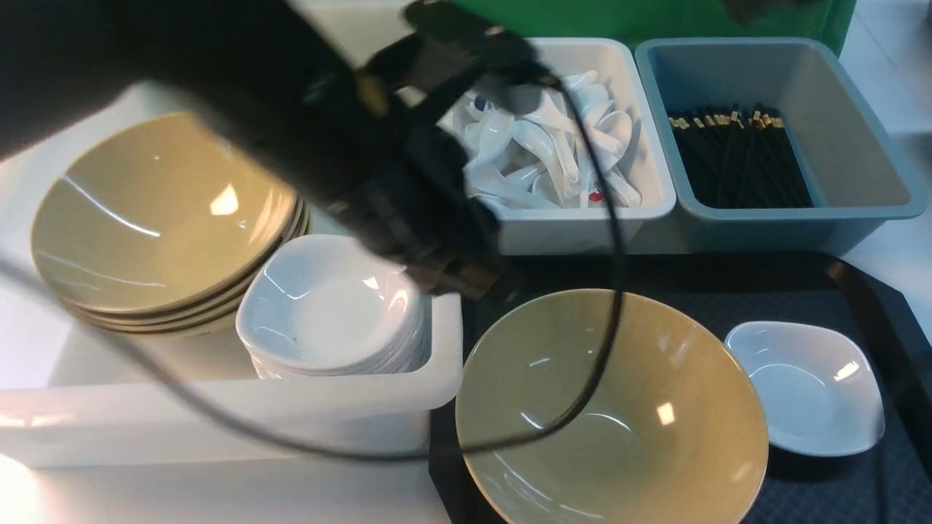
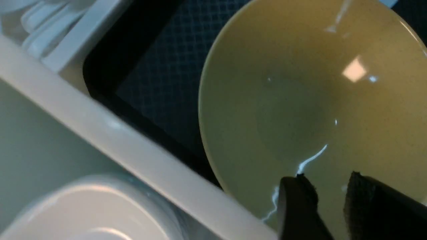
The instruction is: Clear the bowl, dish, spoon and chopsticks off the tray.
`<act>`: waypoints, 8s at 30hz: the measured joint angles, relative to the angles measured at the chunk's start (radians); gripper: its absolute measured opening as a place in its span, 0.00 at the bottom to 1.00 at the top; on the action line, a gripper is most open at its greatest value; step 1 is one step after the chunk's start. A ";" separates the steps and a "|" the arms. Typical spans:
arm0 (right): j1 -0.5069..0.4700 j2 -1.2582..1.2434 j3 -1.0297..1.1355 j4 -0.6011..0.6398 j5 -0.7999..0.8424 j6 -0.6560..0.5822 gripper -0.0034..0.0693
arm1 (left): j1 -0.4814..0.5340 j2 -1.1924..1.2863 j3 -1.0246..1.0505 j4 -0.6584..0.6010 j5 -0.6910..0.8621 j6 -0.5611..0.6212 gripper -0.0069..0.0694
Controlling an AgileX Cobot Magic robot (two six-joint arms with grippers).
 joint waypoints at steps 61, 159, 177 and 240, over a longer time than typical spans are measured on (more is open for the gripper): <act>0.464 -0.009 0.067 0.164 -0.126 -0.322 0.09 | 1.243 -0.126 0.231 -0.495 -0.138 0.149 0.11; 0.350 -0.249 0.423 0.335 -0.341 -0.269 0.11 | 0.537 -0.346 0.338 -0.107 -0.123 0.022 0.09; 0.477 -0.076 0.356 0.294 -0.259 -0.246 0.11 | 0.553 -0.132 0.386 -0.209 -0.241 0.369 0.55; 0.539 -0.830 1.085 0.132 -1.298 -0.111 0.15 | 0.372 -1.571 1.051 0.395 -0.296 -0.443 0.08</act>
